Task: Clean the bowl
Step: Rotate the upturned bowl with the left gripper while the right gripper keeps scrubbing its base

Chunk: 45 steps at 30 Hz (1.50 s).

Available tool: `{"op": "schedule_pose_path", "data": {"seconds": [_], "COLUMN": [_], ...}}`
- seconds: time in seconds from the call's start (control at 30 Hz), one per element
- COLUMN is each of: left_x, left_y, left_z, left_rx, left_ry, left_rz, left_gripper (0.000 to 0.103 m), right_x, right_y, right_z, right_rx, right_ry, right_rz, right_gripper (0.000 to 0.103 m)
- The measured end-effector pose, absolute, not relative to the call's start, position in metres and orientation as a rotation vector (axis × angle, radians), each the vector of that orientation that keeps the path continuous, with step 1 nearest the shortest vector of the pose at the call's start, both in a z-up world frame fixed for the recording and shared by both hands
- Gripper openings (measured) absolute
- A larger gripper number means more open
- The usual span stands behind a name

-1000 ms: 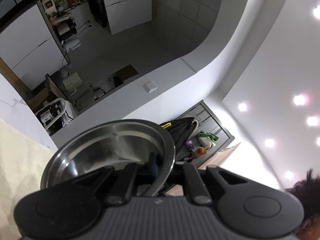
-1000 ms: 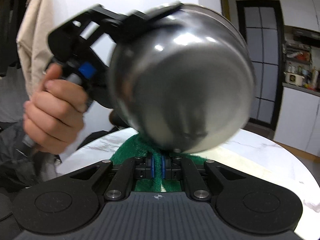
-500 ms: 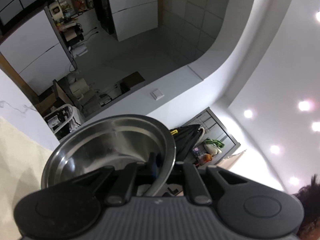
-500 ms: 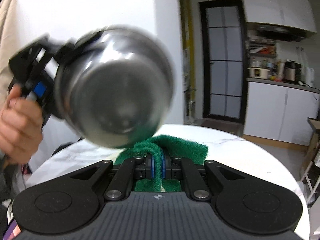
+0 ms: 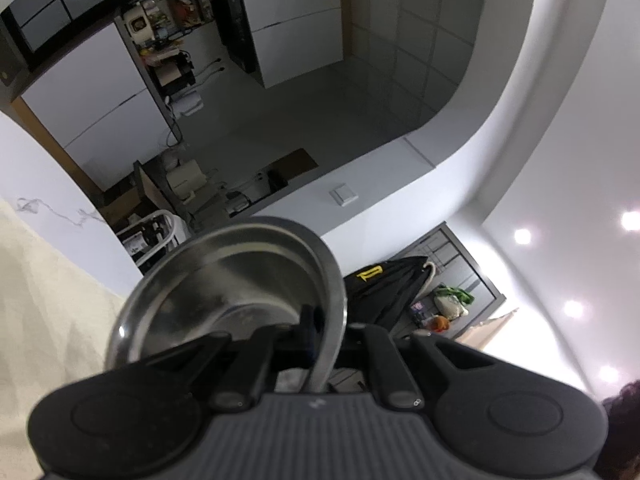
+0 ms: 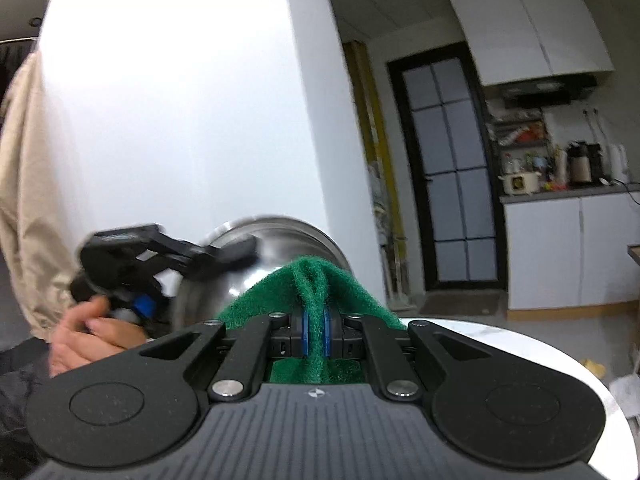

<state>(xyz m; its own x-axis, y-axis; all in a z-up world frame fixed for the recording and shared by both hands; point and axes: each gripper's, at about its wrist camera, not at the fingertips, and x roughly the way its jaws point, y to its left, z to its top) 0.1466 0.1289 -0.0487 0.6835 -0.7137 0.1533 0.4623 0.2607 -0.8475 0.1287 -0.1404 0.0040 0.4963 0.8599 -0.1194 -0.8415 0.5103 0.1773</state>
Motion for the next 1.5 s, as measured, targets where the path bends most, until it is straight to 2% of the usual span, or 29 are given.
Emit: {"op": "schedule_pose_path", "data": {"seconds": [0.43, 0.7, 0.9, 1.03, 1.5], "left_x": [0.146, 0.145, 0.148, 0.151, 0.149], "left_y": [0.124, 0.115, 0.115, 0.118, 0.136], "left_z": [-0.039, -0.038, -0.044, -0.049, -0.046], "left_rx": [-1.017, -0.974, -0.958, -0.965, -0.991], "left_ry": [0.276, 0.314, 0.337, 0.351, 0.306], "left_rz": [-0.845, -0.873, -0.851, -0.821, -0.76], "left_gripper": [0.009, 0.009, 0.007, 0.004, 0.005], "right_x": [0.12, 0.131, 0.13, 0.126, 0.102], "right_y": [-0.107, -0.111, -0.121, -0.123, -0.108], "right_z": [-0.015, -0.016, -0.009, -0.007, -0.003], "right_rx": [-0.155, -0.133, -0.077, -0.062, -0.13], "right_ry": [0.302, 0.325, 0.274, 0.244, 0.207], "right_rz": [1.038, 0.905, 0.849, 0.874, 1.045], "right_gripper": [0.008, 0.008, 0.008, 0.008, 0.008]}}
